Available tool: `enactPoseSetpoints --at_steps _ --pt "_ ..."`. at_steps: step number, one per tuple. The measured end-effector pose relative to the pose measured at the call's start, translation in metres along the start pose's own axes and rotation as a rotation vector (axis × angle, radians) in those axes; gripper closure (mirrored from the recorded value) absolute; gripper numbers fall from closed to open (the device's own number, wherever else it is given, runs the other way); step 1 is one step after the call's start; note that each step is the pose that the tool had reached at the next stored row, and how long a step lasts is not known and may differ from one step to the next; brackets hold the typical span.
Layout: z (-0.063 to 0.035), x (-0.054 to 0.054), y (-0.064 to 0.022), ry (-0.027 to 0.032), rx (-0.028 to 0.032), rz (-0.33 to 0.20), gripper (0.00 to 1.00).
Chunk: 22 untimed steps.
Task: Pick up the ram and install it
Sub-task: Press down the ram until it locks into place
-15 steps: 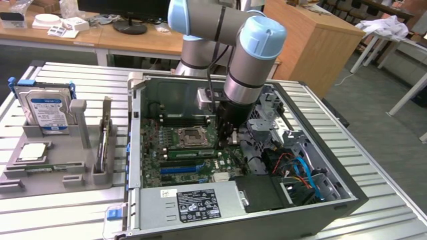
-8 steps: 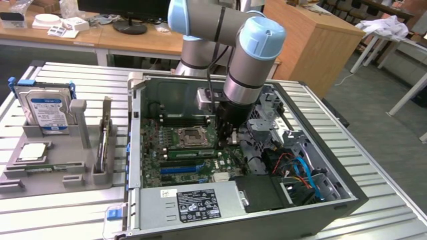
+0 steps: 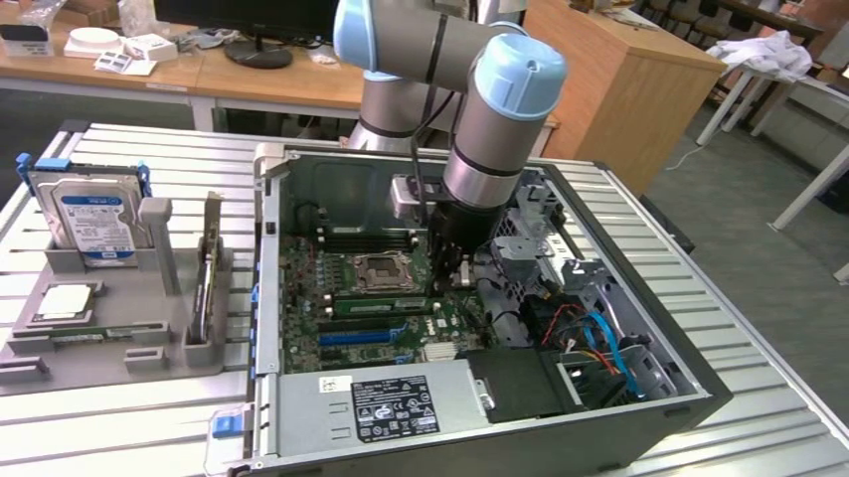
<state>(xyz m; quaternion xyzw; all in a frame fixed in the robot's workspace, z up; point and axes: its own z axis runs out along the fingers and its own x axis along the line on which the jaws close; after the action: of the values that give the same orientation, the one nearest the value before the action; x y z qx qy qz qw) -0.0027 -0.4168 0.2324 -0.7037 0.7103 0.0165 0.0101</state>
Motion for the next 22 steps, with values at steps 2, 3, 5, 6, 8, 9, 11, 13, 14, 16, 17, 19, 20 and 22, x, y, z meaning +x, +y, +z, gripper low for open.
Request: enactPoseSetpoints --at_steps 2,3,5,6,8,9,11,13,14,16,17,19,20,22 --pt "0.0 0.0 0.0 0.0 -0.0001 0.0 0.89" --pt "0.0 0.0 0.0 0.0001 -0.0001 0.0 0.89" --pt "0.0007 0.0 0.0 0.0 -0.0001 0.0 0.89" --pt "0.0014 0.0 -0.0001 0.0001 -0.0001 0.0 0.89" --pt "0.0024 0.0001 0.0 0.0001 -0.0001 0.0 0.89" --pt "0.0026 0.0001 0.0 0.0002 -0.0001 0.0 0.89" --pt "0.0039 0.0001 0.0 -0.0002 -0.0001 0.0 0.89" --pt "0.0047 0.0002 0.0 -0.0004 -0.0001 0.0 0.89" --pt "0.0047 0.0002 0.0 -0.0003 -0.0001 0.0 0.89" --pt "0.0047 0.0002 0.0 -0.0003 -0.0001 0.0 0.89" --pt "0.0047 0.0002 0.0 0.0 -0.0002 0.0 0.89" --pt "0.0057 0.0002 -0.0001 -0.0004 -0.0001 0.0 0.89" --pt "0.0057 0.0002 0.0 -0.0002 -0.0001 0.0 0.89" --pt "0.0057 0.0002 0.0 -0.0002 -0.0001 0.0 0.89"
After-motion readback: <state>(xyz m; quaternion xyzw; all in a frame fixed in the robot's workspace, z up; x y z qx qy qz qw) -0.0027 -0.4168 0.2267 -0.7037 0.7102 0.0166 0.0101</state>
